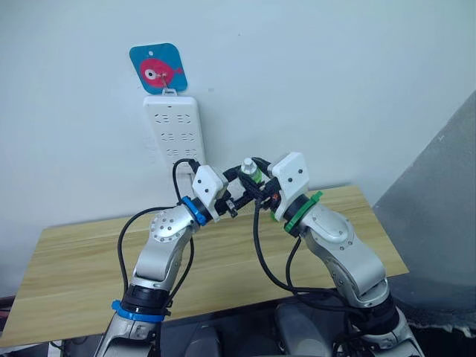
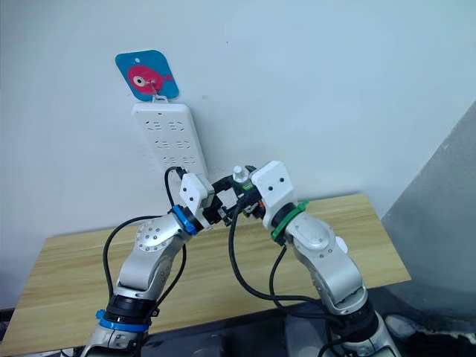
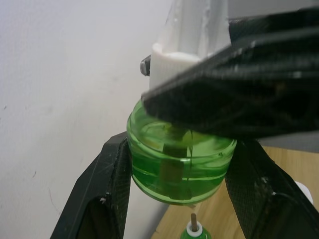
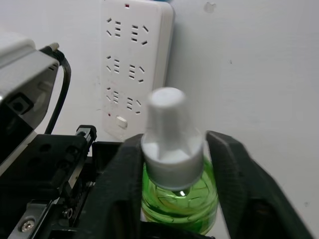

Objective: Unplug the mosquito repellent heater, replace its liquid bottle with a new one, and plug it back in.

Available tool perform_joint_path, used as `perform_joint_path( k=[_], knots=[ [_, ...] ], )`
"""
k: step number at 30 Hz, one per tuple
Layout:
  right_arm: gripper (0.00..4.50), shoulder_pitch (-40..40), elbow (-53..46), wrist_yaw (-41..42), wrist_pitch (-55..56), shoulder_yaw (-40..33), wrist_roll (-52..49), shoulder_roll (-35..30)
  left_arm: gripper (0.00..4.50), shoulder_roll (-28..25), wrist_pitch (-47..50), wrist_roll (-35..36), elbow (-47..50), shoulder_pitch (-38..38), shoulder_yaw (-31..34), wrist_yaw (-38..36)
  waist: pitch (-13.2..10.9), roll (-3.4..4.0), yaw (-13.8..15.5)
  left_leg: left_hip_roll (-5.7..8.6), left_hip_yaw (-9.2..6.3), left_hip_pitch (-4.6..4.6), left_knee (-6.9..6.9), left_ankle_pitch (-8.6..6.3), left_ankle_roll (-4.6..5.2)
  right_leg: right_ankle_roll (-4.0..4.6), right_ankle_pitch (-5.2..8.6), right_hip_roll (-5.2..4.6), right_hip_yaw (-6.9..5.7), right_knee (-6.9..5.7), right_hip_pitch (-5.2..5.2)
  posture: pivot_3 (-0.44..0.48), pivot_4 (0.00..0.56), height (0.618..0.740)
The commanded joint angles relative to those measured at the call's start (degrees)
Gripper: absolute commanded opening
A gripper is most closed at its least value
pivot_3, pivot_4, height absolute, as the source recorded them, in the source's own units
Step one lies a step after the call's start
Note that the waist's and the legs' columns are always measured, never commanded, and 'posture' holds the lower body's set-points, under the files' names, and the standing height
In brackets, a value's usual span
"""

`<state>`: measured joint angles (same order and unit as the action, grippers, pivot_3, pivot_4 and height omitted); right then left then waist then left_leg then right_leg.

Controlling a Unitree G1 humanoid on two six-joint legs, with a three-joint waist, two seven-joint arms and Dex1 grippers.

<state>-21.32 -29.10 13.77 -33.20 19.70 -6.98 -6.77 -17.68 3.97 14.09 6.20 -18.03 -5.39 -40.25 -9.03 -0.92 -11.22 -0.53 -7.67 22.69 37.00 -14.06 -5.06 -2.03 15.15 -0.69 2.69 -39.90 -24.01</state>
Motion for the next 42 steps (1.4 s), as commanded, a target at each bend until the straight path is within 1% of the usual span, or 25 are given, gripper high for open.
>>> perform_joint_path(
  k=[1, 3, 4, 6, 10, 13, 16, 17, 20, 23, 24, 26, 28, 30, 32, 34, 37, 38, 40, 41, 42],
  knots=[
    [1.10, -0.6, -1.0, 1.8, 2.1, -0.8, -0.4, -0.4, 2.29, -1.2, 1.6, 2.9, 3.3, -0.2, 0.9, -2.0, 0.0, 0.00, 0.0, 0.00, 0.00, 0.00, 0.00, 0.00, 0.00, 0.00, 0.00, 0.00, 0.00, 0.00, 0.00, -0.231, 0.114, 0.720],
    [1.10, -0.8, -1.0, 3.9, 2.5, -1.1, -1.4, -1.2, 2.29, -2.3, 3.6, 4.7, 4.3, 0.2, 1.1, -3.3, 0.0, 0.00, 0.0, 0.00, 0.00, 0.01, 0.00, 0.00, 0.00, 0.00, 0.00, 0.00, 0.00, 0.01, 0.00, -0.230, 0.112, 0.720],
    [1.10, -1.2, -0.8, 6.7, 2.4, -1.4, -3.1, -2.2, 2.29, -3.1, 5.3, 6.1, 5.0, 0.3, 1.3, -4.4, 0.0, 0.00, 0.0, 0.00, 0.00, 0.01, 0.00, 0.00, 0.00, 0.00, 0.00, 0.00, 0.00, 0.01, 0.00, -0.230, 0.113, 0.720],
    [1.10, -2.3, -0.8, 13.4, 1.4, -2.1, -7.4, -5.1, 2.29, -5.3, 8.8, 9.1, 6.1, 0.5, 1.6, -7.3, 0.0, 0.00, -0.1, 0.00, 0.00, 0.00, 0.00, 0.00, 0.00, -0.01, 0.01, 0.00, 0.00, 0.01, 0.00, -0.232, 0.116, 0.720],
    [1.10, -6.6, 1.0, 28.1, 0.5, -5.1, -15.7, -13.2, 2.29, -11.9, 15.7, 15.5, 7.5, 0.5, 1.5, -16.7, 0.0, 0.01, -0.1, 0.00, -0.01, -0.01, 0.00, 0.00, 0.01, -0.01, 0.01, 0.02, -0.02, 0.02, 0.02, -0.234, 0.116, 0.720],
    [1.10, -11.0, 3.8, 37.0, -1.7, -5.8, -19.9, -19.0, 2.29, -14.9, 17.3, 17.3, 6.4, -0.5, 1.3, -21.4, 0.0, 0.01, -0.1, -0.01, -0.01, -0.05, -0.01, -0.01, 0.01, 0.00, 0.03, 0.04, -0.03, 0.03, 0.05, -0.234, 0.117, 0.720],
    [1.10, -13.7, 5.1, 41.5, -4.6, -5.7, -23.0, -22.3, 2.29, -15.3, 16.6, 16.7, 5.6, -1.2, 1.1, -23.0, 0.0, 0.02, 0.0, -0.01, -0.04, -0.17, -0.03, -0.01, 0.02, 0.00, 0.06, 0.04, -0.08, 0.12, 0.22, -0.234, 0.117, 0.720],
    [1.10, -14.0, 5.2, 41.3, -5.1, -6.3, -23.8, -22.3, 2.29, -14.7, 16.5, 16.5, 5.3, -1.3, 1.3, -22.4, 0.0, 0.02, 0.0, -0.04, -0.05, -0.25, -0.04, -0.05, 0.07, 0.01, 0.06, 0.06, -0.09, 0.18, 0.32, -0.234, 0.117, 0.720],
    [2.12, -13.6, 4.7, 39.1, -5.1, -7.6, -23.7, -22.1, 2.29, -13.3, 16.2, 16.0, 5.4, -1.1, 1.4, -20.9, 0.0, 0.02, -0.1, -0.06, -0.03, -0.39, -0.08, -0.08, 0.13, 0.01, 0.08, 0.07, -0.09, 0.33, 0.50, -0.234, 0.113, 0.720],
    [3.10, -11.3, 2.4, 34.1, -4.4, -9.1, -21.7, -21.3, 2.29, -12.3, 16.9, 16.4, 6.2, -0.2, 1.6, -18.9, 0.0, 0.02, 0.1, -0.06, -0.05, -0.39, -0.07, -0.09, 0.13, 0.01, 0.07, 0.07, -0.09, 0.36, 0.51, -0.229, 0.111, 0.720],
    [3.49, -9.9, 0.7, 31.1, -5.1, -10.6, -22.1, -20.2, 2.29, -11.8, 17.0, 16.4, 6.5, 0.2, 1.7, -17.9, 0.0, 0.02, 0.1, -0.06, -0.05, -0.39, -0.08, -0.09, 0.13, 0.00, 0.08, 0.06, -0.09, 0.36, 0.52, -0.229, 0.111, 0.720],
    [3.50, -6.2, -4.2, 26.5, -6.2, -12.6, -22.5, -19.2, 2.29, -10.5, 16.9, 15.9, 6.8, 0.6, 2.1, -15.3, 0.0, 0.02, 0.1, -0.06, -0.04, -0.37, -0.08, -0.09, 0.12, 0.00, 0.08, 0.05, -0.07, 0.38, 0.52, -0.229, 0.111, 0.720],
    [3.50, -2.9, -8.3, 23.1, -6.4, -12.9, -21.5, -18.8, 2.29, -9.7, 17.2, 15.9, 6.8, 0.7, 2.3, -13.5, 0.0, 0.02, 0.3, -0.05, -0.06, -0.36, -0.07, -0.10, 0.12, 0.00, 0.08, 0.04, -0.08, 0.37, 0.52, -0.236, 0.114, 0.720],
    [3.50, 0.1, -11.9, 17.6, -6.0, -11.3, -18.7, -16.5, 2.29, -8.9, 16.6, 15.1, 6.5, 0.6, 2.2, -12.1, 0.0, 0.02, 0.1, -0.05, -0.02, -0.36, -0.06, -0.10, 0.12, 0.00, 0.08, 0.04, -0.04, 0.38, 0.52, -0.243, 0.113, 0.720],
    [3.50, 1.8, -13.1, 13.1, -5.1, -7.9, -14.6, -14.6, 2.29, -8.1, 16.4, 14.7, 6.4, 0.5, 1.9, -10.9, 0.0, 0.03, 0.1, -0.05, -0.02, -0.44, -0.06, -0.10, 0.12, -0.04, 0.10, 0.05, -0.03, 0.34, 0.55, -0.253, 0.111, 0.720],
    [3.50, 2.0, -12.0, 8.9, -4.1, -3.9, -9.7, -12.4, 2.29, -7.6, 16.7, 14.7, 6.7, 0.5, 1.5, -10.5, 0.0, 0.04, 0.0, -0.06, 0.01, -0.54, -0.07, -0.09, 0.11, -0.10, 0.14, 0.07, 0.01, 0.30, 0.58, -0.258, 0.111, 0.720],
    [3.50, 0.3, -8.6, 4.2, -3.1, -0.2, -4.6, -8.3, 2.29, -7.3, 16.9, 14.4, 7.0, 0.3, 1.0, -10.3, 0.0, 0.04, -0.1, -0.07, 0.02, -0.61, -0.08, -0.09, 0.12, -0.25, 0.23, 0.10, 0.02, 0.30, 0.62, -0.258, 0.111, 0.720],
    [3.50, -0.5, -7.1, 2.5, -2.9, 0.3, -3.3, -6.5, 2.29, -7.1, 17.0, 14.4, 7.1, 0.2, 0.9, -10.1, 0.0, 0.04, -0.1, -0.08, 0.03, -0.61, -0.09, -0.10, 0.11, -0.25, 0.23, 0.10, 0.02, 0.31, 0.62, -0.258, 0.111, 0.720],
    [3.50, -1.8, -4.7, -0.1, -2.4, 1.3, 0.1, -4.8, 2.29, -6.9, 17.2, 14.3, 7.3, 0.1, 0.8, -9.8, 0.0, 0.04, -0.1, -0.07, 0.03, -0.61, -0.08, -0.10, 0.11, -0.24, 0.22, 0.10, 0.03, 0.32, 0.64, -0.253, 0.106, 0.720],
    [3.50, -2.0, -4.1, -0.1, -2.1, 1.6, 0.5, -4.2, 2.29, -6.9, 17.3, 14.3, 7.5, 0.1, 0.9, -9.6, 0.0, 0.04, 0.0, -0.07, 0.03, -0.61, -0.08, -0.10, 0.11, -0.23, 0.22, 0.09, 0.03, 0.32, 0.64, -0.253, 0.106, 0.720],
    [3.50, -2.1, -3.8, 0.0, -1.7, 1.8, 0.8, -3.8, 2.29, -6.9, 17.3, 14.3, 7.6, 0.0, 0.9, -9.5, 0.0, 0.04, 0.1, -0.07, 0.01, -0.61, -0.09, -0.10, 0.11, -0.03, 0.10, 0.08, 0.01, 0.34, 0.65, -0.251, 0.105, 0.720]
  ],
)
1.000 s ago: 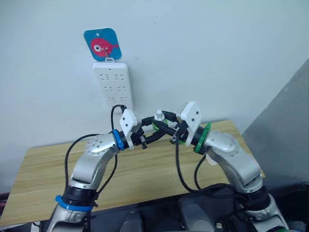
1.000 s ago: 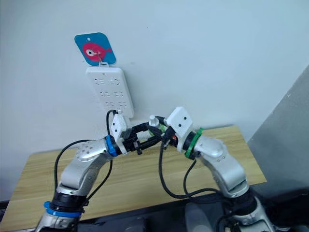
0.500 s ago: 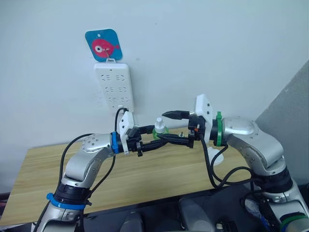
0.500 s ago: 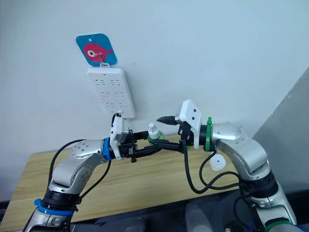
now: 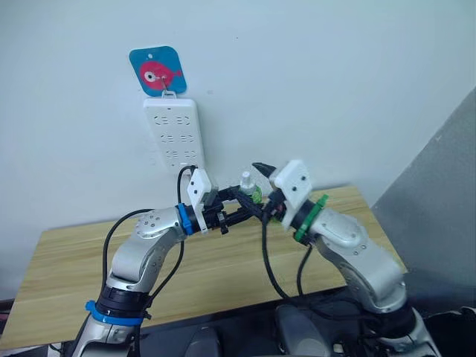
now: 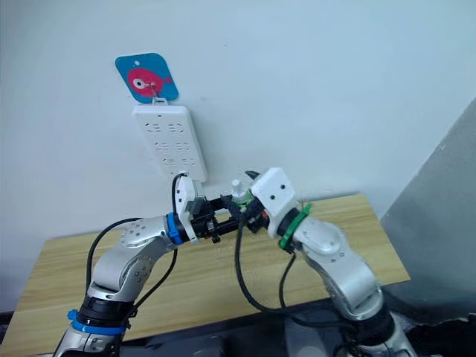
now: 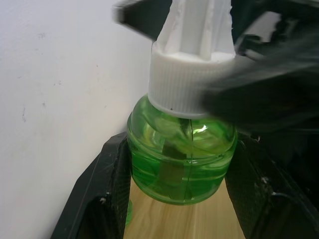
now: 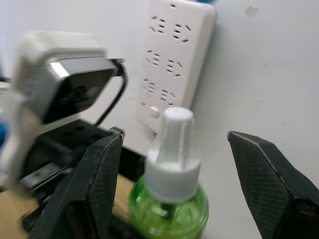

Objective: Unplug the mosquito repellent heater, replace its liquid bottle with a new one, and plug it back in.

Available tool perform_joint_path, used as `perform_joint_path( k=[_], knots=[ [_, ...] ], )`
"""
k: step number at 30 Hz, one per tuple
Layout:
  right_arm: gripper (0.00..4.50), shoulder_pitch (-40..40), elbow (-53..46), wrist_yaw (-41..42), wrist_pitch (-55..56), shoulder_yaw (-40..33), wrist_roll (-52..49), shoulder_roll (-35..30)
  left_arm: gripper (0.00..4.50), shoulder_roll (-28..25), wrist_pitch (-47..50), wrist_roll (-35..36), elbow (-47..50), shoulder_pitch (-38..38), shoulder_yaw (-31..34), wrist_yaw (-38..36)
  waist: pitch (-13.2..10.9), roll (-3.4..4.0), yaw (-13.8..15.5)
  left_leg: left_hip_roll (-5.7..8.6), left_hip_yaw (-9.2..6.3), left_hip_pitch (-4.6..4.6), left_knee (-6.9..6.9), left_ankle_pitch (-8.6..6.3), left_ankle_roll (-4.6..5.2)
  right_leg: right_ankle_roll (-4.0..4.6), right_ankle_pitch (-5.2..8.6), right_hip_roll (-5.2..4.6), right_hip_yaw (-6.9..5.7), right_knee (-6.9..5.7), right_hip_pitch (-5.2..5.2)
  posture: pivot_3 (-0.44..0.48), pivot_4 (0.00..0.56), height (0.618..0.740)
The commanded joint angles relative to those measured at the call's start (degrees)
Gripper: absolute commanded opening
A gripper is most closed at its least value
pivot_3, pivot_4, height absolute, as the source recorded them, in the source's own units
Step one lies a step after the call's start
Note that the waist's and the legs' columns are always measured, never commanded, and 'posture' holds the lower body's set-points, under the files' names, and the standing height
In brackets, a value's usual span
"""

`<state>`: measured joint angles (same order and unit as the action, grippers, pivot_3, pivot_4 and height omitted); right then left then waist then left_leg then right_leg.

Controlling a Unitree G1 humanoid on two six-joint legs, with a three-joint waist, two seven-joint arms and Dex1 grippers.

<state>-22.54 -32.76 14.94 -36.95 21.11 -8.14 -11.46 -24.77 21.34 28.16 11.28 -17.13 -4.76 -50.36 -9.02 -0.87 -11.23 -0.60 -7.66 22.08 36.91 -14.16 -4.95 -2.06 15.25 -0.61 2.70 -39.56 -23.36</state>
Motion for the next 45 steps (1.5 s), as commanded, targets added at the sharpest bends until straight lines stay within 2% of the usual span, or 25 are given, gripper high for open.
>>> perform_joint_path(
  k=[1, 3, 8, 12, 16, 20, 21, 26, 34, 40, 45],
  knots=[
    [3.33, -0.6, 0.0, -0.9, 2.1, 0.2, 1.3, 1.7, 2.29, 0.1, 0.0, 0.2, 2.6, -0.8, 0.3, 0.6, 0.0, 0.00, 0.1, 0.00, -0.02, 0.01, -0.01, 0.00, 0.00, 0.00, 0.00, 0.00, -0.01, 0.04, 0.01, -0.251, 0.105, 0.720],
    [2.94, -0.3, -0.1, 0.8, 1.9, -0.1, -0.2, 2.2, 2.29, 0.0, 0.0, 0.1, 2.6, -0.9, 0.5, 0.7, 0.0, 0.00, 0.0, 0.00, 0.00, 0.01, -0.03, -0.01, -0.01, 0.00, 0.00, -0.01, -0.01, 0.10, 0.03, -0.244, 0.107, 0.720],
    [1.17, -0.2, -1.0, 5.6, 1.0, -1.7, -3.6, 0.6, 2.29, -0.7, -0.2, -0.1, 2.1, -1.5, 0.9, 0.2, 0.0, 0.00, 0.0, 0.00, -0.01, 0.00, -0.04, -0.01, 0.00, 0.00, 0.00, -0.01, -0.01, 0.10, 0.03, -0.241, 0.108, 0.720],
    [1.11, -2.1, 0.2, 13.1, 0.2, -5.1, -9.1, -3.1, 2.29, -2.0, -0.8, -0.3, 0.9, -2.1, 1.4, -1.6, 0.0, 0.00, 0.0, 0.01, -0.01, 0.00, -0.03, -0.01, 0.00, -0.01, 0.00, -0.01, -0.02, 0.12, 0.05, -0.238, 0.109, 0.720],
    [1.11, -6.3, 4.6, 23.3, 0.2, -8.5, -14.2, -9.9, 2.29, -4.1, -2.3, -0.6, -1.3, -3.4, 1.3, -5.6, 0.0, 0.00, 0.0, 0.01, 0.00, -0.04, -0.04, -0.02, 0.01, -0.01, 0.00, 0.00, -0.03, 0.12, 0.09, -0.235, 0.110, 0.720],
    [1.11, -9.5, 7.8, 27.1, -0.2, -9.1, -16.7, -12.2, 2.29, -4.2, -4.1, -1.1, -3.2, -4.9, 1.2, -7.1, 0.0, 0.00, 0.0, 0.00, 0.01, -0.07, -0.06, -0.03, 0.03, -0.03, 0.02, 0.01, -0.04, 0.14, 0.11, -0.227, 0.108, 0.720],
    [1.82, -9.8, 8.0, 27.3, -0.3, -9.1, -17.2, -12.2, 2.29, -4.2, -4.3, -1.2, -3.5, -5.0, 1.2, -7.2, 0.0, 0.00, 0.0, 0.00, 0.00, -0.07, -0.06, -0.03, 0.03, -0.02, 0.01, 0.01, -0.04, 0.15, 0.11, -0.227, 0.108, 0.720],
    [3.49, -10.6, 8.5, 27.7, 0.5, -8.0, -15.7, -13.0, 2.29, -4.1, -5.9, -1.6, -4.3, -5.4, 1.2, -8.1, 0.0, 0.00, 0.1, 0.00, -0.01, -0.05, -0.06, -0.03, 0.04, -0.01, 0.01, 0.00, -0.04, 0.17, 0.11, -0.223, 0.108, 0.720],
    [3.52, -11.3, 6.3, 27.9, -0.8, -9.6, -18.3, -12.4, 2.29, -4.3, -5.2, -1.0, -3.5, -4.3, 1.2, -8.5, 0.0, 0.00, 0.0, 0.00, 0.00, -0.05, -0.06, -0.04, 0.04, -0.01, 0.01, -0.01, -0.03, 0.18, 0.11, -0.223, 0.108, 0.720],
    [3.52, -13.0, 8.6, 23.4, 1.7, -7.8, -14.0, -8.9, 2.29, -4.4, -4.4, -0.8, -2.9, -4.1, 0.9, -9.4, 0.0, 0.00, 0.0, 0.00, 0.00, -0.06, -0.06, -0.03, 0.04, -0.02, 0.01, -0.01, -0.03, 0.15, 0.11, -0.223, 0.108, 0.720],
    [3.52, -12.7, 10.7, 23.0, 3.9, -6.4, -10.0, -9.7, 2.29, -4.3, -4.4, -0.6, -2.8, -4.0, 1.0, -9.7, 0.0, 0.01, 0.1, 0.00, -0.01, -0.04, -0.06, -0.04, 0.04, 0.00, 0.00, -0.01, -0.04, 0.19, 0.11, -0.223, 0.108, 0.720]
  ],
)
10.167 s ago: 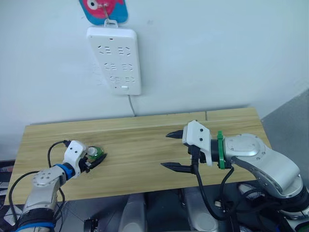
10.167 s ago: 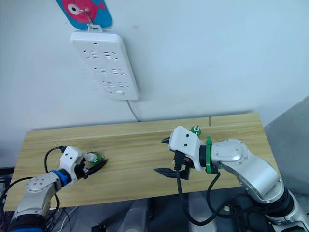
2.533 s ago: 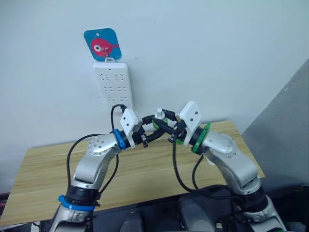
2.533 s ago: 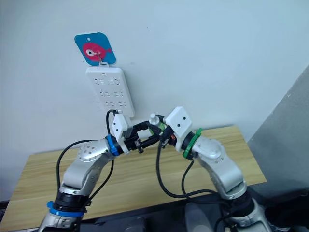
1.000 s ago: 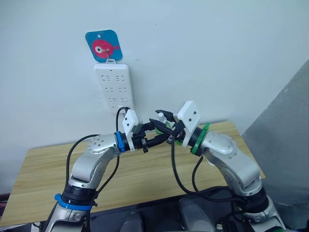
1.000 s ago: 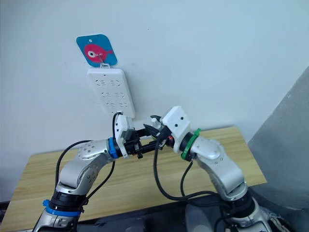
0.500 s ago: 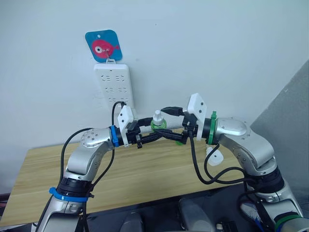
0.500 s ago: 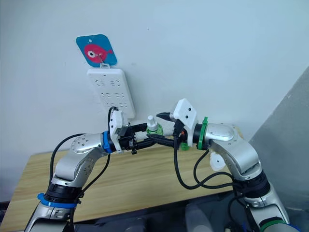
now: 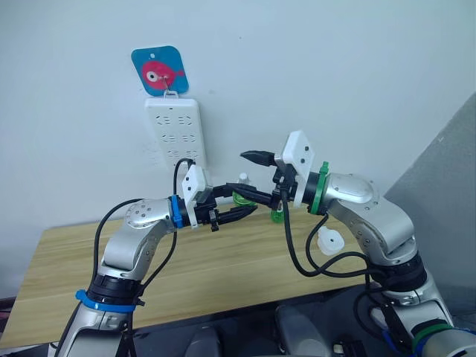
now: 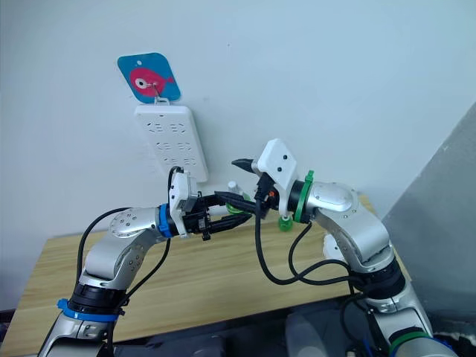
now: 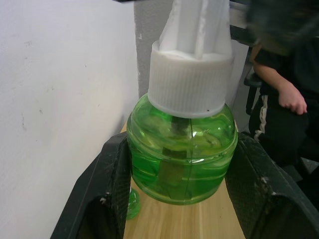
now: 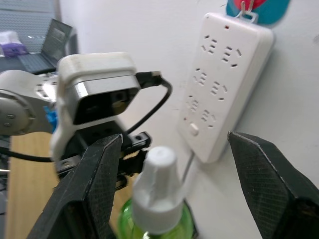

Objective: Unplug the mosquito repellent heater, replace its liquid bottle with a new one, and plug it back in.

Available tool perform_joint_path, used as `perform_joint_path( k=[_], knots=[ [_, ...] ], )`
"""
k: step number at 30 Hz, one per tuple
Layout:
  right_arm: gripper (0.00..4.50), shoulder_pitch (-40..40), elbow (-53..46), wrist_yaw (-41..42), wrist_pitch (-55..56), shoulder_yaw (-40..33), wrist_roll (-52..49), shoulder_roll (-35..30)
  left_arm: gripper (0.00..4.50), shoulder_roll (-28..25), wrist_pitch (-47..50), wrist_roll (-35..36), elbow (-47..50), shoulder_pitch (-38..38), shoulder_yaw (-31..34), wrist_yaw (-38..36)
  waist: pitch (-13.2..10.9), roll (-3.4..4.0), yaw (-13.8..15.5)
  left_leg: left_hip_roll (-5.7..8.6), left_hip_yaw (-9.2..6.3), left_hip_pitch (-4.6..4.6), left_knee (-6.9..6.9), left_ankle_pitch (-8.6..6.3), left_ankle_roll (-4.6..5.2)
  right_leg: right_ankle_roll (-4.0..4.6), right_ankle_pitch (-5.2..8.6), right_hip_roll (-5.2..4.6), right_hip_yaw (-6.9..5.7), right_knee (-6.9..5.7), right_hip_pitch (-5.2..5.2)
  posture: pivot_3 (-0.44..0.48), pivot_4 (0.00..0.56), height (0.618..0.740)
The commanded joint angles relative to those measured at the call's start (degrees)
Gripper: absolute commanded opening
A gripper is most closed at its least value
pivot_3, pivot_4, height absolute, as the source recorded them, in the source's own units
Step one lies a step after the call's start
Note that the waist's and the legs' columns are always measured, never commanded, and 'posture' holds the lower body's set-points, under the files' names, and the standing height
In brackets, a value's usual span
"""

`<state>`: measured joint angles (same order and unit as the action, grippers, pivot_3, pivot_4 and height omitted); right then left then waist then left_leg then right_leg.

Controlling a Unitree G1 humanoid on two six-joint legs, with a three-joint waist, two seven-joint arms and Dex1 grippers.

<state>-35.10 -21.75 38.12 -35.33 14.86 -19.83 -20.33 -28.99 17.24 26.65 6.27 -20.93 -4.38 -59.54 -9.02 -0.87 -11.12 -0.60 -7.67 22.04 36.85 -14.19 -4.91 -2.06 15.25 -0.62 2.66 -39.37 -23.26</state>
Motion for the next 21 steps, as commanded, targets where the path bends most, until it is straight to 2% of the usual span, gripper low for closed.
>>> perform_joint_path(
  k=[1, 10, 17, 21],
  knots=[
    [3.52, -0.1, -0.4, 0.0, 2.2, -0.5, 1.7, -0.9, 2.29, -0.1, -0.3, 0.9, 2.2, -0.1, 0.6, -0.6, 0.0, 0.00, 0.0, 0.00, 0.01, 0.00, 0.00, 0.00, 0.00, 0.00, 0.00, 0.00, 0.01, 0.01, 0.00, -0.223, 0.108, 0.720],
    [3.52, 0.7, -2.3, 3.0, 0.0, -3.8, -1.4, -5.1, 2.29, -0.2, -1.0, 0.8, 1.9, 0.7, 0.8, -0.9, 0.0, 0.00, 0.0, 0.00, 0.01, 0.00, -0.01, 0.00, 0.00, 0.00, 0.00, -0.01, 0.00, 0.02, 0.00, -0.231, 0.108, 0.720],
    [3.52, 1.5, -6.2, 8.3, -4.7, -6.3, -8.0, -10.7, 2.29, -0.2, -1.4, 0.6, 1.4, 0.9, 1.0, -1.1, 0.0, 0.00, 0.0, 0.00, 0.01, 0.00, -0.01, -0.01, 0.01, -0.01, 0.01, 0.00, 0.00, 0.04, 0.01, -0.232, 0.110, 0.720],
    [3.52, 0.8, -7.3, 6.2, -6.9, -4.9, -8.9, -9.3, 2.29, -0.1, -1.3, 0.5, 1.4, 0.7, 1.1, -1.1, 0.0, 0.00, -0.1, -0.01, 0.01, -0.01, -0.02, -0.01, 0.02, -0.06, 0.04, 0.02, 0.00, 0.03, 0.00, -0.232, 0.109, 0.720]
  ],
)
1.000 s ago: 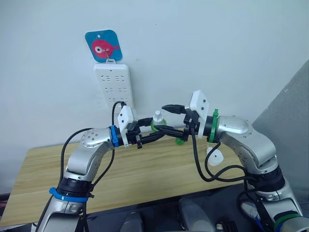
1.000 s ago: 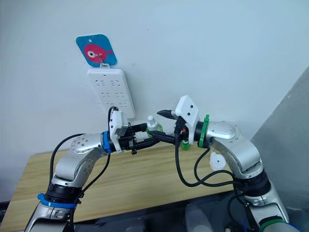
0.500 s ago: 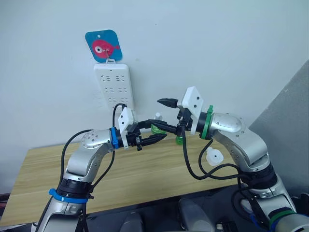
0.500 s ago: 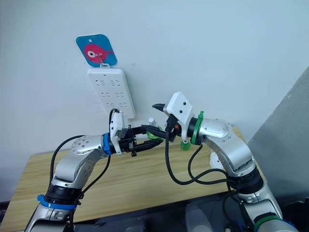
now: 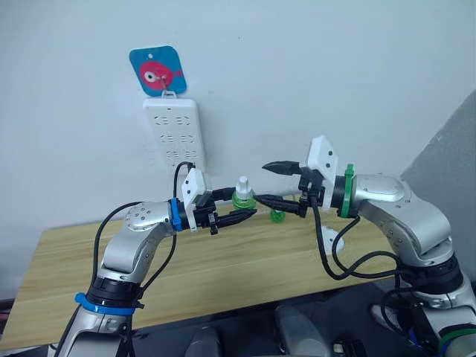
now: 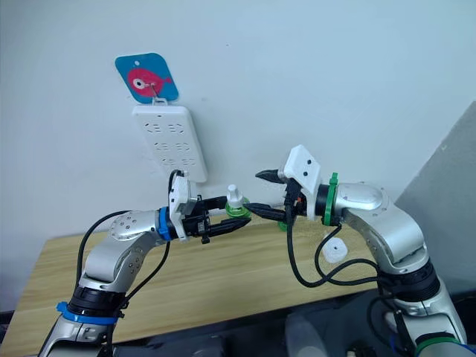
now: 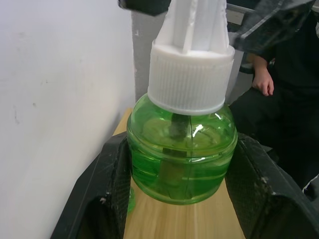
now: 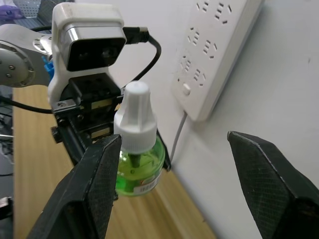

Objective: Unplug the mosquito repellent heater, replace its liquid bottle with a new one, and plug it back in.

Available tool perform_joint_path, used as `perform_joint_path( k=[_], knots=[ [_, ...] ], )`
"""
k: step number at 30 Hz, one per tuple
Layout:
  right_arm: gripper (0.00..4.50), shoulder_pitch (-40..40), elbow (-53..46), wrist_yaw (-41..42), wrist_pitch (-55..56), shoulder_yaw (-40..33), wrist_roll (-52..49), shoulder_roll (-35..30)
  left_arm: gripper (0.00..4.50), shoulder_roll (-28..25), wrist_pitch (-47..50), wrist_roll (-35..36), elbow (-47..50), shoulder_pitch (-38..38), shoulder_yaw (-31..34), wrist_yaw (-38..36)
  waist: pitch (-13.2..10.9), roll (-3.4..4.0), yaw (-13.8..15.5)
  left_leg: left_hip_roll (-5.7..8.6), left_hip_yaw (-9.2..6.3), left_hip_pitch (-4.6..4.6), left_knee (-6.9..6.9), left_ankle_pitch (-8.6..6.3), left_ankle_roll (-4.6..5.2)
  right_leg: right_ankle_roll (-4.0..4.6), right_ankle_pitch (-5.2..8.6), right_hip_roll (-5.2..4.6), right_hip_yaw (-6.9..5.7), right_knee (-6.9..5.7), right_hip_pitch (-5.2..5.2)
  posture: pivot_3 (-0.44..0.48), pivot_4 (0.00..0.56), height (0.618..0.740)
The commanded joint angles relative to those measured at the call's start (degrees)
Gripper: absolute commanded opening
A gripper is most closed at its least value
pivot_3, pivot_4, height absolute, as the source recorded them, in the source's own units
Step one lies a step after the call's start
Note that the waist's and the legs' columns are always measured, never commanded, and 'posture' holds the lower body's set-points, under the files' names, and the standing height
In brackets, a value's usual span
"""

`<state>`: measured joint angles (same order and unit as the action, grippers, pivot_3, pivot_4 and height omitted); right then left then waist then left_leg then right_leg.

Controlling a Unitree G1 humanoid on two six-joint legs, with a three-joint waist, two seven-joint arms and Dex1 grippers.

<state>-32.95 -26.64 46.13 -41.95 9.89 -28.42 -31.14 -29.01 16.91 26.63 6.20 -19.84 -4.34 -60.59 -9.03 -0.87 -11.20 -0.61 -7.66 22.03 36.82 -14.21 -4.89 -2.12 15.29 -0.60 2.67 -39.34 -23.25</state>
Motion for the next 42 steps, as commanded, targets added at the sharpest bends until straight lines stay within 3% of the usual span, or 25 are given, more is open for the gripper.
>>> perform_joint_path(
  k=[1, 13, 26, 32, 42],
  knots=[
    [3.52, -1.5, -2.1, -3.3, -0.1, 1.1, 0.9, 2.6, 2.29, 0.0, -0.9, 0.6, 1.5, -0.4, 1.0, 0.0, 0.0, 0.00, -0.1, -0.01, 0.00, 0.00, 0.00, 0.00, 0.00, 0.00, 0.00, 0.00, 0.00, 0.00, 0.00, -0.232, 0.109, 0.720],
    [3.52, -3.6, 3.2, -11.1, 2.7, 6.8, 9.4, 11.8, 2.29, 0.4, -0.3, 0.7, 2.6, -0.6, 0.4, 0.1, 0.0, 0.00, 0.0, 0.01, -0.01, 0.03, 0.00, 0.00, 0.00, 0.07, -0.04, -0.03, 0.00, 0.04, 0.00, -0.229, 0.097, 0.720],
    [3.52, 0.3, -1.7, -4.8, -0.7, 0.3, 3.2, 3.6, 2.29, 0.1, -0.8, 0.5, 2.5, 0.0, 0.5, 0.0, 0.0, 0.00, -0.1, 0.01, -0.01, 0.02, 0.00, 0.00, 0.00, 0.06, -0.03, -0.03, -0.01, 0.03, 0.00, -0.230, 0.092, 0.720],
    [3.52, 1.7, -6.8, 0.0, -6.0, -3.7, -5.2, -2.1, 2.29, 0.1, -1.1, 0.3, 2.1, 0.1, 0.6, -0.2, 0.0, 0.00, 0.0, 0.02, -0.01, 0.05, 0.00, 0.00, 0.00, 0.05, -0.03, -0.03, -0.01, 0.07, 0.00, -0.233, 0.091, 0.720],
    [3.52, -1.5, -4.9, -11.4, -5.6, 0.3, -0.7, 6.5, 2.29, 0.5, -1.2, 0.2, 2.2, -0.3, -0.1, -0.3, 0.0, 0.02, 0.0, -0.01, 0.02, 0.01, 0.01, -0.01, 0.01, 0.03, -0.02, 0.00, 0.02, 0.03, 0.00, -0.238, 0.094, 0.720]
  ],
)
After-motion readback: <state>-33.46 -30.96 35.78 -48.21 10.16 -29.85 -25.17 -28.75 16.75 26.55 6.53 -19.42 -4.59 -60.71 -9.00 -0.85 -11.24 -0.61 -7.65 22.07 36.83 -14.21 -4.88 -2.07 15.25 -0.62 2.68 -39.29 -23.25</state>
